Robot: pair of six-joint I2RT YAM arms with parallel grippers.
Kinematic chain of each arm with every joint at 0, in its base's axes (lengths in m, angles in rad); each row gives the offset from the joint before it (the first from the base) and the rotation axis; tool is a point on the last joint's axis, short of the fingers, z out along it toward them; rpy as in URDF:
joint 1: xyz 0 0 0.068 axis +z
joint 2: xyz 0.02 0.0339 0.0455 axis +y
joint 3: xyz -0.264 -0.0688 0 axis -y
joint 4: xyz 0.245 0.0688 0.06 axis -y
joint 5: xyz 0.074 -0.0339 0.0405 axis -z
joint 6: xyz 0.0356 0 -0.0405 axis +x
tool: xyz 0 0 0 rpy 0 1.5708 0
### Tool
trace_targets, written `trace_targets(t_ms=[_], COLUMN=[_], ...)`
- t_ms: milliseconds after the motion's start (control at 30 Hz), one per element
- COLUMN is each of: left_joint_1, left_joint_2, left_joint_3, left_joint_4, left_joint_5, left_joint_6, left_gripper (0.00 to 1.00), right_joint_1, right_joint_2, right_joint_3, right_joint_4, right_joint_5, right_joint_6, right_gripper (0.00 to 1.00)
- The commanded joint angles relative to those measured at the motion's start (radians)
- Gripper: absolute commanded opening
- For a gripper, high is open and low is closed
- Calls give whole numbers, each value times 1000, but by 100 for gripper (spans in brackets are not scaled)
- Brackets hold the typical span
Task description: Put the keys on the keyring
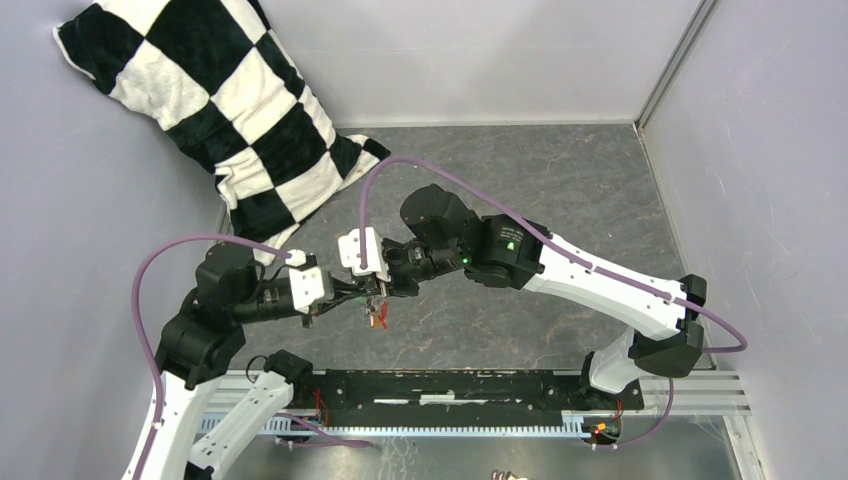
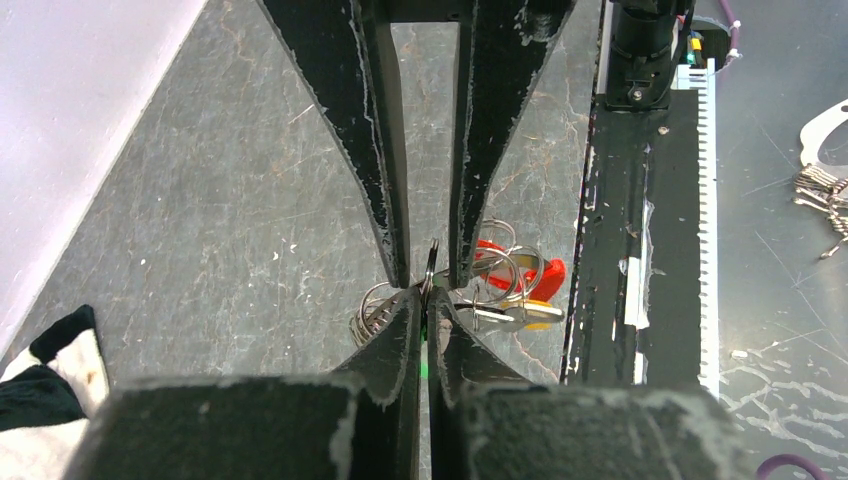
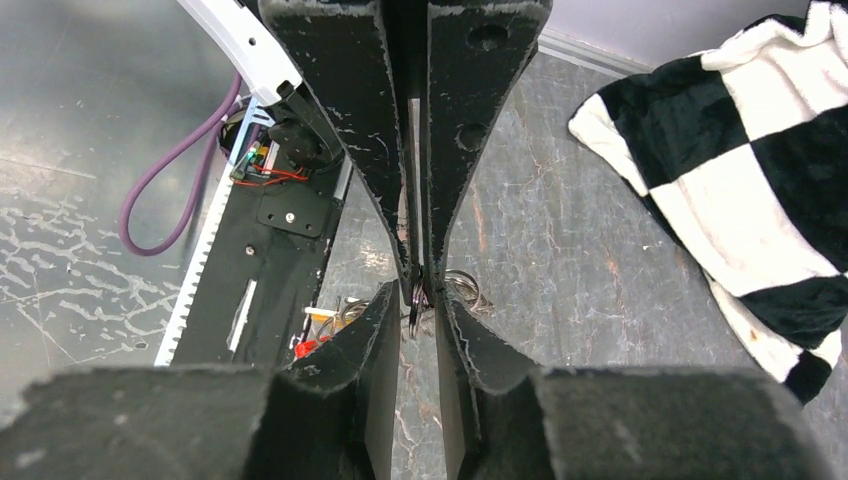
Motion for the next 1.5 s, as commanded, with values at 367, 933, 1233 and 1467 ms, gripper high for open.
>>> trace_targets(t_ms=[367, 933, 1233, 1467], left_joint_1=[-1, -1, -3, -2], left_joint_2=[-8, -40, -24, -5], left_joint_3=[42, 118, 120, 131], left_joint_4=[20, 17, 37, 75], left_joint_5=[58, 72, 57, 72], left_joint_6=[13, -4, 2, -48], left_gripper=[2, 52, 40, 39], right_joint_1=[4, -114, -114, -102], right_joint_2=[15, -349, -330, -316], right_joint_3=[42, -768, -963, -958], right_joint_4=[23, 1258, 1830, 1858], right_joint_5=[9, -121, -95, -90], right_joint_6=[-12, 529, 790, 779], right_gripper=[1, 0, 0, 0])
